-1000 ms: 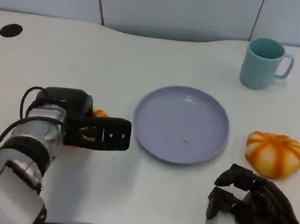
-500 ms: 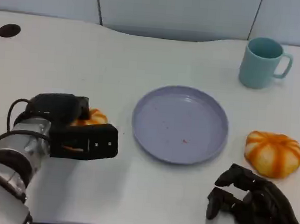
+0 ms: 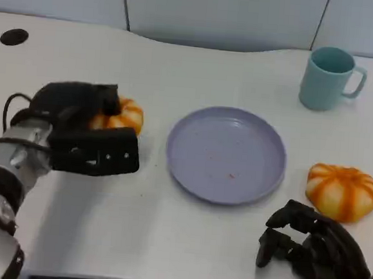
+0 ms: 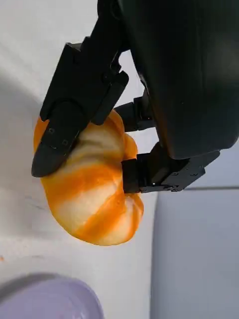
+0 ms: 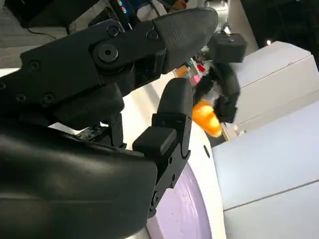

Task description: Grasp the bread from the table and place it into the plate.

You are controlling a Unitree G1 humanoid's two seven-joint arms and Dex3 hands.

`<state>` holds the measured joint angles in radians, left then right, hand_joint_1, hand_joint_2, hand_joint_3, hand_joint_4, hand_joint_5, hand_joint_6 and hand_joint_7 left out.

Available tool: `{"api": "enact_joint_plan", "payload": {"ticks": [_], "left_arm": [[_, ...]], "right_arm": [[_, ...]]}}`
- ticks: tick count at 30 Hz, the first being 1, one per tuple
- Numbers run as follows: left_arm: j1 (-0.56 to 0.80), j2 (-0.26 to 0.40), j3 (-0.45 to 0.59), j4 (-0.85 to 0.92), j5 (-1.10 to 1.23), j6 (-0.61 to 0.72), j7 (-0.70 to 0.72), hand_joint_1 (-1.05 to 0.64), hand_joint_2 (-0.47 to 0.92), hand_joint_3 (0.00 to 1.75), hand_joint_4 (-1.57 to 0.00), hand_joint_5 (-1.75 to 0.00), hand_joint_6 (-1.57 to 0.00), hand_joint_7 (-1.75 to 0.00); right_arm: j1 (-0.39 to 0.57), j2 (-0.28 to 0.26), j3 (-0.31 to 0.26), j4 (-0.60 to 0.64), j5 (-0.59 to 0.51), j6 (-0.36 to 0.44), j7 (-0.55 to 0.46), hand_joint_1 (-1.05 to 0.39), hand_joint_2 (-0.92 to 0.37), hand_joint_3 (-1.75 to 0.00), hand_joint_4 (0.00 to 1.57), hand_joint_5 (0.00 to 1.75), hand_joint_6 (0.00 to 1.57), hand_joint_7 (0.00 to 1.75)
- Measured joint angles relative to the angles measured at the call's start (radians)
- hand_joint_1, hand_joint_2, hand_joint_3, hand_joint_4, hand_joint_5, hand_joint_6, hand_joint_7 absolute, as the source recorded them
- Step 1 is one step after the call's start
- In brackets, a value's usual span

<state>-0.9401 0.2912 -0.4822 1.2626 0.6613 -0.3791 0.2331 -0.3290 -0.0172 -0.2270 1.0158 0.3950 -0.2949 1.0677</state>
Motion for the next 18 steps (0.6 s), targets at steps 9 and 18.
{"api": "enact_joint_plan", "payload": {"ticks": [9,18], "left_arm": [[-0.021,-0.032,-0.03,-0.025,0.029,-0.055,0.019,-0.17,0.89,0.16,-0.8,-1.75,-0.61,-1.75],[-0.057,-0.123,-0.079,-0.037,0.073,-0.092,0.066,-0.16,0.67,0.59,-0.89,-1.75,-0.65,-1.75]], "right_arm": [[0.006,0.0,0.009,-0.021,-0.001,0.017,-0.011,-0.48,-0.92,-0.05,0.6,1.47,0.7,0.93],[0.007,-0.001,0.019,-0.031,0.001,0.04,0.001,-0.47,-0.92,-0.04,0.6,1.45,0.68,0.96]]}}
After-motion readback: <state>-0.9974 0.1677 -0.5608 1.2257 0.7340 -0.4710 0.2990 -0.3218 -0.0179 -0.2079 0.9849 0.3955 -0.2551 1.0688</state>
